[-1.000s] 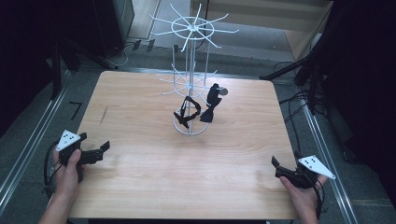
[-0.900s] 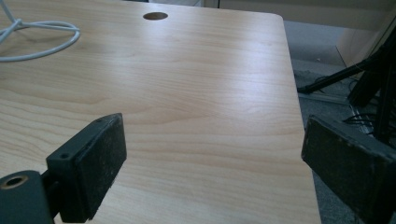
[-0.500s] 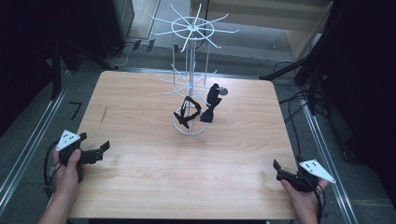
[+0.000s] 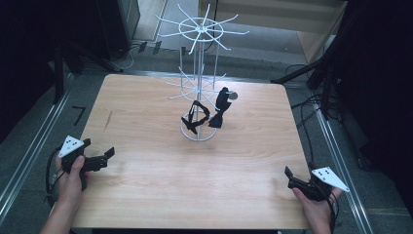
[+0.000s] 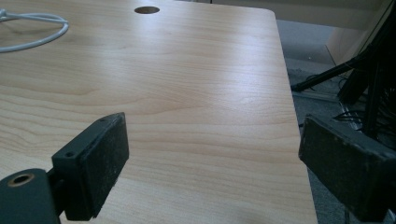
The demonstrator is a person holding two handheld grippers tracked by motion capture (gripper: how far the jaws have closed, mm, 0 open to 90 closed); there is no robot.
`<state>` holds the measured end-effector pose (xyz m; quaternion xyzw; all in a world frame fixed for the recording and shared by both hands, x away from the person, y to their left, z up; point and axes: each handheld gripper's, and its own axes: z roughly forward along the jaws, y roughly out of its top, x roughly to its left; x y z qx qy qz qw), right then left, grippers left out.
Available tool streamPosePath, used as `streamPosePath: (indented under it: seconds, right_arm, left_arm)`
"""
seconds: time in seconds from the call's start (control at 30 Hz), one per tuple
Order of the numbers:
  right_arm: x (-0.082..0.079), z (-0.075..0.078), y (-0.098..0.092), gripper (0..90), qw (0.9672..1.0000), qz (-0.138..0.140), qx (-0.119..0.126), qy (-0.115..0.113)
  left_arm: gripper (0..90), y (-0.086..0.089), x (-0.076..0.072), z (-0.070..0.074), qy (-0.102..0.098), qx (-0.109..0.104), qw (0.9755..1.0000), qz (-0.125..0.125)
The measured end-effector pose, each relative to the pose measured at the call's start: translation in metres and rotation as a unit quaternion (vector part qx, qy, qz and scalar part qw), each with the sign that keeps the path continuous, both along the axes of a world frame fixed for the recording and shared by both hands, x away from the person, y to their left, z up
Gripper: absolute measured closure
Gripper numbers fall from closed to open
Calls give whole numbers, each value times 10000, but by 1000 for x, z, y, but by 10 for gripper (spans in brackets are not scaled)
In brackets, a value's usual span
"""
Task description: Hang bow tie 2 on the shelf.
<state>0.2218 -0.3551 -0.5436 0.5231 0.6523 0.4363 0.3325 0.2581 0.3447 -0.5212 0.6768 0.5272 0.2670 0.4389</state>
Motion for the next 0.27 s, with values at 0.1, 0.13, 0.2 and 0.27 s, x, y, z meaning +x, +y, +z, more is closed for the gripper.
streamPosePath:
  seconds: [0.1,0.13,0.2,0.27]
  right_arm:
    - [0,0,0,89,10000,-11,15,-9]
    - [0,0,0,88,10000,-9,16,-10]
    - [0,0,-1,88,10000,-11,29,-24]
    - [0,0,-1,88,10000,0,57,-43]
  left_arm:
    - [0,0,0,0,12,-18,10000,7]
    - [0,0,0,0,8,-26,10000,13]
    - [0,1,1,0,24,-28,10000,28]
    - [0,1,3,0,50,-44,10000,40]
